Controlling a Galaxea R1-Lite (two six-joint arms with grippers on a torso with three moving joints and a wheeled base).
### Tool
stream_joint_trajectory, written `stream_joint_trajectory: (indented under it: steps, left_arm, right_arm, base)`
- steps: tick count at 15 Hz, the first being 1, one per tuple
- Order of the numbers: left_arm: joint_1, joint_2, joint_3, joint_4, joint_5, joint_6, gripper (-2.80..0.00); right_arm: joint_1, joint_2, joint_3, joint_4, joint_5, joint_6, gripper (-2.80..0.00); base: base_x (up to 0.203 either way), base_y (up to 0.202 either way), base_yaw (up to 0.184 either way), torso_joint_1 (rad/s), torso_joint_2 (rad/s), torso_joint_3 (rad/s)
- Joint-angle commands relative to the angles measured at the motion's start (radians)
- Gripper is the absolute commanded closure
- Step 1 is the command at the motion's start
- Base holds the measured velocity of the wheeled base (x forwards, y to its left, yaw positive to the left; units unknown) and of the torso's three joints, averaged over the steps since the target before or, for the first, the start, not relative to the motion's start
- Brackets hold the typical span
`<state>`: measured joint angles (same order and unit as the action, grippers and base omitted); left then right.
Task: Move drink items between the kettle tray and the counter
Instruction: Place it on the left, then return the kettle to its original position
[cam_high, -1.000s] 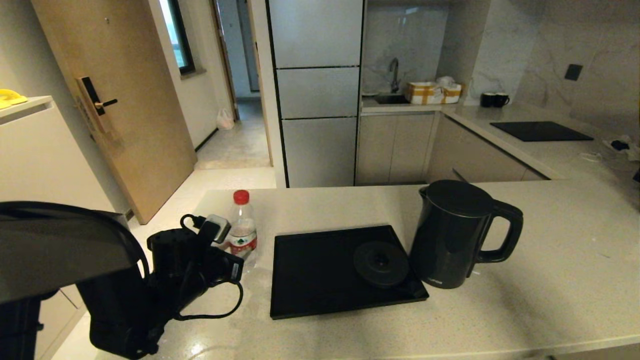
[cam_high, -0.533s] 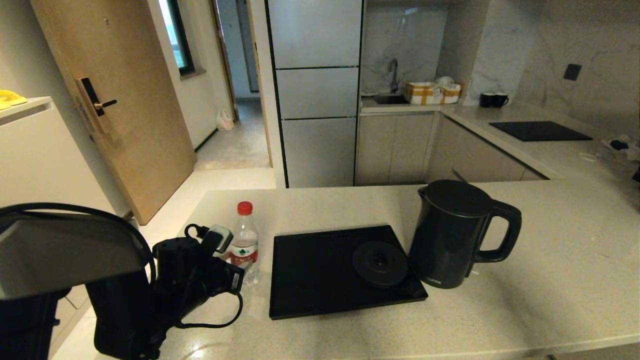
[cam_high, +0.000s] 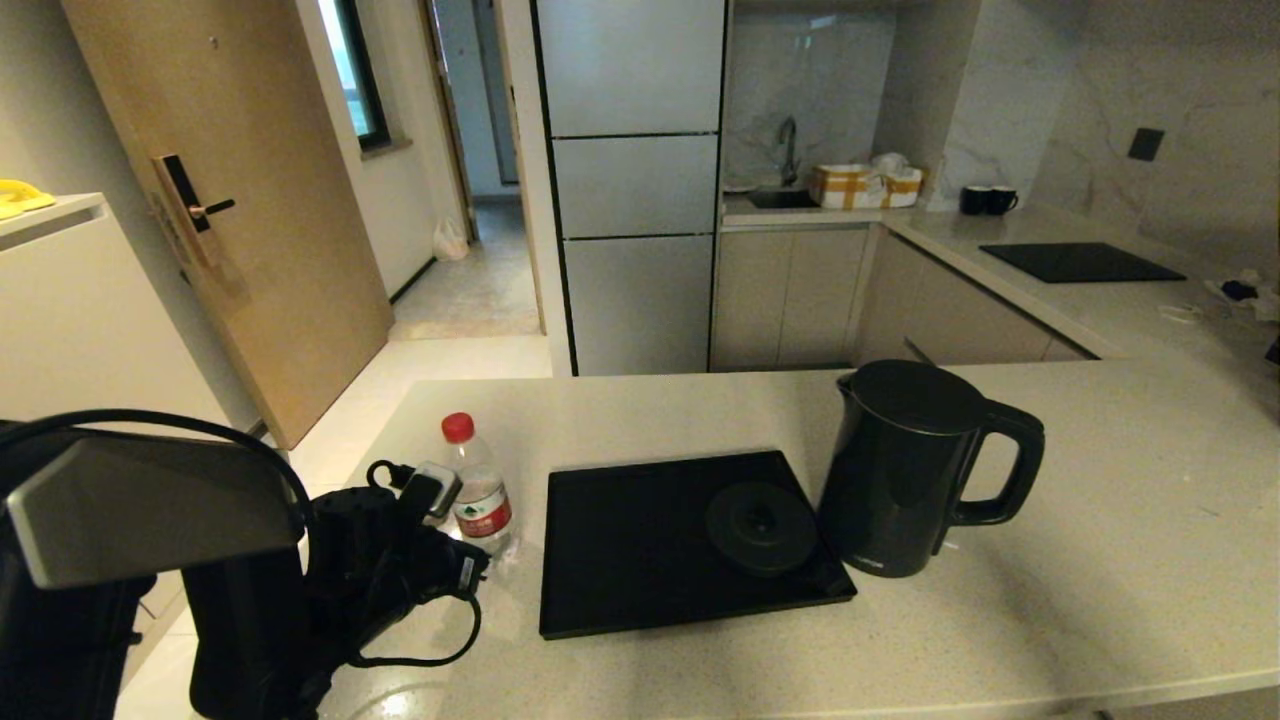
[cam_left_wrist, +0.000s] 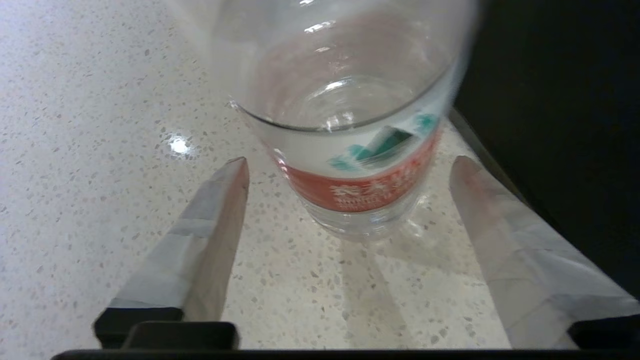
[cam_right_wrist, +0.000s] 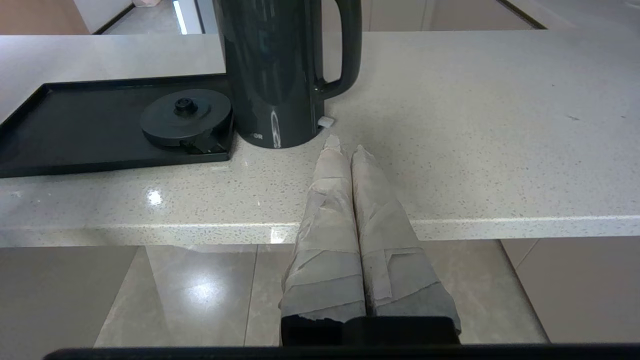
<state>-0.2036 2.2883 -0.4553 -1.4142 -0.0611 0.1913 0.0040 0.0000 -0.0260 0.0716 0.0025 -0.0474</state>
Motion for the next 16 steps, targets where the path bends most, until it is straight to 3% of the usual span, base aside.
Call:
stream_joint_trajectory:
  steps: [1, 6, 9, 13, 14, 16]
  left_arm:
    - [0.0, -0.002, 0.06, -0.055, -0.001, 0.002, -2.8]
    - [0.0, -0.081, 0.167, -0.09, -0.002, -0.019, -2.8]
    - [0.006, -0.292, 0.306, -0.09, 0.003, -0.069, -2.8]
    - [0.062, -0.653, 0.401, -0.041, 0.051, -0.073, -2.8]
    - [0.074, -0.724, 0.4, 0.011, 0.075, -0.069, -2.8]
    - [0.095, -0.956, 0.325, 0.27, 0.115, -0.068, -2.8]
  right_arm:
    - [0.001, 0.0, 0.0, 0.001, 0.001, 0.0, 0.0]
    - [0.001, 0.0, 0.0, 0.001, 0.001, 0.0, 0.0]
    - [0.001, 0.0, 0.0, 0.002, 0.001, 0.0, 0.0]
    - [0.001, 0.002, 0.0, 0.001, 0.001, 0.0, 0.0]
    - [0.001, 0.001, 0.0, 0.001, 0.001, 0.0, 0.0]
    - [0.001, 0.0, 0.0, 0.001, 0.001, 0.0, 0.0]
  base:
    - [0.0, 0.0, 0.0, 0.0, 0.0, 0.0]
    - [0.0, 0.0, 0.0, 0.0, 0.0, 0.0]
    - [0.0, 0.0, 0.0, 0.0, 0.0, 0.0]
    - [0.0, 0.0, 0.0, 0.0, 0.0, 0.0]
    - [0.0, 0.0, 0.0, 0.0, 0.0, 0.0]
    - [0.0, 0.0, 0.0, 0.0, 0.0, 0.0]
